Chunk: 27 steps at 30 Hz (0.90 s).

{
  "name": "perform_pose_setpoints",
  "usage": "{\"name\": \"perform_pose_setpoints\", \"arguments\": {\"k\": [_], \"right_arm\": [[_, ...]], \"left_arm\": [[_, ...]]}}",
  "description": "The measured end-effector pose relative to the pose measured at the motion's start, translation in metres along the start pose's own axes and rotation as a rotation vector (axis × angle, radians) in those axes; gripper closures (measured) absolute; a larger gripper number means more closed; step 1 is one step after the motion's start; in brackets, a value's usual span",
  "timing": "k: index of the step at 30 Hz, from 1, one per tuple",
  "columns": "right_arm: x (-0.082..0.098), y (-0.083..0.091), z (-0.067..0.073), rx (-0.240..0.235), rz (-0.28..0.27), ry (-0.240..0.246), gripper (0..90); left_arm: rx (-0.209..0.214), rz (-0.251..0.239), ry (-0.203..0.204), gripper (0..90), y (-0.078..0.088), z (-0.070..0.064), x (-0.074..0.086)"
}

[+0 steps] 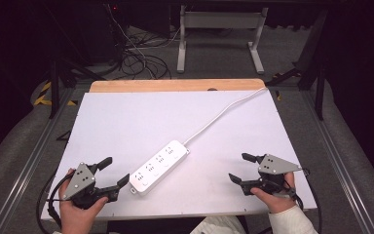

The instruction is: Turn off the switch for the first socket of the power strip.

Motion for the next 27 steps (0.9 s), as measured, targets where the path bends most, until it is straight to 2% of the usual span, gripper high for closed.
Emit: {"name": "perform_pose_setpoints", "arguments": {"k": [6, 17, 24, 27], "right_arm": [[0.000, -0.001, 0.001, -0.007, 0.003, -0.001, 19.8], [0.001, -0.002, 0.001, -0.013, 0.011, 0.000, 21.0], [0.002, -0.004, 0.001, -0.020, 0.013, -0.002, 21.3], [0.003, -0.005, 0.002, -0.021, 0.022, -0.008, 21.4]], "left_arm": [[-0.006, -0.003, -0.013, 21.8, 0.000, -0.002, -0.003], [-0.009, 0.027, -0.040, 24.3, 0.002, -0.006, -0.010], [0.006, 0.052, -0.036, 28.2, 0.002, -0.007, -0.017], [0.029, 0.057, -0.017, 28.5, 0.000, -0.007, -0.021]]}}
Point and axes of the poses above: each handheld gripper's, and its own axes: y roughly backward along the jaws, x roughly out of its underside, z roughly to its left, the point moved 3 cm from there along -y, roughly forward along the jaws, and after that the axes turned 5 degrees about z, right-handed, at the moved point
